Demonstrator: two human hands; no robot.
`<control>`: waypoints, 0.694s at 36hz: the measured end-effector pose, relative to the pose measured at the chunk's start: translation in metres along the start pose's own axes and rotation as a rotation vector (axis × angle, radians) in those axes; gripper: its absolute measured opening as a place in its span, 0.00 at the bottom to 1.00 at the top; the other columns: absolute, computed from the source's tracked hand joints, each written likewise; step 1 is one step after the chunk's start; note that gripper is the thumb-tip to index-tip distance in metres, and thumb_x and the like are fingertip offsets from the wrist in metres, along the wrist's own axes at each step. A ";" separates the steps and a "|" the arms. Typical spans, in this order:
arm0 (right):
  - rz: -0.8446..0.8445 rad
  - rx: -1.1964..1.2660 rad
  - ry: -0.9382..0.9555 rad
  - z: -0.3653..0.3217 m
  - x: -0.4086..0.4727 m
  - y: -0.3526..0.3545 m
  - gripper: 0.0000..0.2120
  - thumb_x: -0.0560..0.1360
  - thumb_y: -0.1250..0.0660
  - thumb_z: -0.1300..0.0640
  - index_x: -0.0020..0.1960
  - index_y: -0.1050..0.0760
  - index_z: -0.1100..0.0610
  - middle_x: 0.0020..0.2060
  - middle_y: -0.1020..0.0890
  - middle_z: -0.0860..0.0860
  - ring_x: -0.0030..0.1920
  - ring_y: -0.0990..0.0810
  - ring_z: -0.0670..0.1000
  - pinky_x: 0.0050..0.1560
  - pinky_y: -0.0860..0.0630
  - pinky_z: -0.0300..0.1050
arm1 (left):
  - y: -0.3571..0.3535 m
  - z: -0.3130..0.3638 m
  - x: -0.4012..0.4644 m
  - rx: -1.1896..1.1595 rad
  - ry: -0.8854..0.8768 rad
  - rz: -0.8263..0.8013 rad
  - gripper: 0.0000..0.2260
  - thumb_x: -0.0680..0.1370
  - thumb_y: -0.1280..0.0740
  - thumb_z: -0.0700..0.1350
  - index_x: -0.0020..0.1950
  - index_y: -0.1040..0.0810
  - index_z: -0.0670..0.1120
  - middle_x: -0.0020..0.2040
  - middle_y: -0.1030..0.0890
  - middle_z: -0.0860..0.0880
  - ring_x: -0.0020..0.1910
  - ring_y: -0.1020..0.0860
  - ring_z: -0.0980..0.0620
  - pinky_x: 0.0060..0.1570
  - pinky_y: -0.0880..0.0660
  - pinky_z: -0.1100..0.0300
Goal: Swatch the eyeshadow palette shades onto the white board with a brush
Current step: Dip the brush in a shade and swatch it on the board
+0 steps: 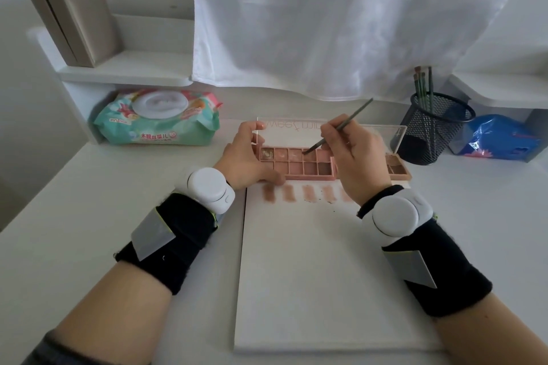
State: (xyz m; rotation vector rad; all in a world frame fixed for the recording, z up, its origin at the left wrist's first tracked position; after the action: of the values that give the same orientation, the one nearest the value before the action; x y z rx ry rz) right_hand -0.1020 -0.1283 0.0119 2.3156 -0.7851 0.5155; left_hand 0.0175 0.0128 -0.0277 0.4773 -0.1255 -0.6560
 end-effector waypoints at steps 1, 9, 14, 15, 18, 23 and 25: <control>-0.004 -0.006 0.001 0.000 -0.001 0.000 0.09 0.79 0.39 0.57 0.40 0.29 0.52 0.29 0.23 0.48 0.32 0.25 0.48 0.35 0.31 0.37 | 0.000 0.000 -0.001 0.001 -0.003 0.004 0.46 0.48 0.23 0.50 0.62 0.41 0.56 0.49 0.33 0.59 0.60 0.29 0.47 0.62 0.30 0.47; 0.041 -0.001 0.031 0.002 -0.002 0.000 0.09 0.79 0.40 0.57 0.40 0.30 0.54 0.27 0.26 0.46 0.30 0.28 0.45 0.32 0.34 0.33 | 0.001 0.001 -0.001 -0.010 -0.012 -0.003 0.48 0.44 0.24 0.54 0.61 0.41 0.57 0.49 0.33 0.58 0.59 0.28 0.47 0.60 0.28 0.48; 0.017 -0.011 0.044 0.001 -0.003 -0.002 0.09 0.78 0.41 0.54 0.39 0.31 0.47 0.29 0.23 0.49 0.32 0.24 0.50 0.37 0.28 0.45 | 0.000 0.002 -0.001 -0.015 -0.017 0.005 0.49 0.42 0.27 0.57 0.61 0.41 0.56 0.48 0.32 0.58 0.58 0.27 0.47 0.61 0.29 0.48; 0.013 -0.024 0.044 0.001 -0.003 -0.002 0.09 0.77 0.42 0.53 0.39 0.32 0.46 0.28 0.23 0.50 0.32 0.24 0.51 0.37 0.27 0.48 | 0.000 0.003 -0.001 -0.015 -0.016 0.005 0.49 0.42 0.27 0.57 0.61 0.40 0.56 0.48 0.33 0.58 0.58 0.27 0.47 0.60 0.28 0.48; 0.004 -0.043 0.037 0.002 -0.002 -0.002 0.09 0.77 0.43 0.52 0.38 0.33 0.47 0.27 0.26 0.46 0.30 0.26 0.48 0.35 0.28 0.48 | 0.000 0.003 -0.001 -0.012 -0.015 0.001 0.49 0.43 0.25 0.54 0.61 0.40 0.55 0.48 0.32 0.57 0.58 0.27 0.47 0.60 0.28 0.50; 0.023 -0.072 0.101 0.002 -0.003 -0.002 0.08 0.77 0.43 0.53 0.40 0.32 0.53 0.27 0.30 0.42 0.29 0.31 0.45 0.34 0.34 0.43 | 0.000 0.003 -0.002 -0.008 -0.024 0.002 0.49 0.43 0.25 0.54 0.62 0.40 0.55 0.48 0.32 0.57 0.57 0.27 0.47 0.58 0.27 0.52; 0.032 -0.058 0.120 0.002 -0.004 -0.002 0.08 0.77 0.43 0.54 0.40 0.32 0.53 0.26 0.32 0.42 0.29 0.31 0.45 0.34 0.36 0.40 | 0.001 0.003 -0.002 -0.010 -0.024 -0.001 0.49 0.43 0.25 0.54 0.62 0.40 0.55 0.48 0.33 0.57 0.57 0.27 0.47 0.59 0.27 0.51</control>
State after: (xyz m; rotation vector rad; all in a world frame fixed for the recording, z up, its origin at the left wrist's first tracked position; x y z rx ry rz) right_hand -0.1032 -0.1270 0.0080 2.2002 -0.7701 0.6308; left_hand 0.0155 0.0130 -0.0244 0.4602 -0.1443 -0.6631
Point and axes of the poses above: each hand's wrist, its own x-axis towards the middle knuckle, its own y-axis out of the back of the hand, z = x × y, the point moved 2 cm from there along x, towards the middle knuckle
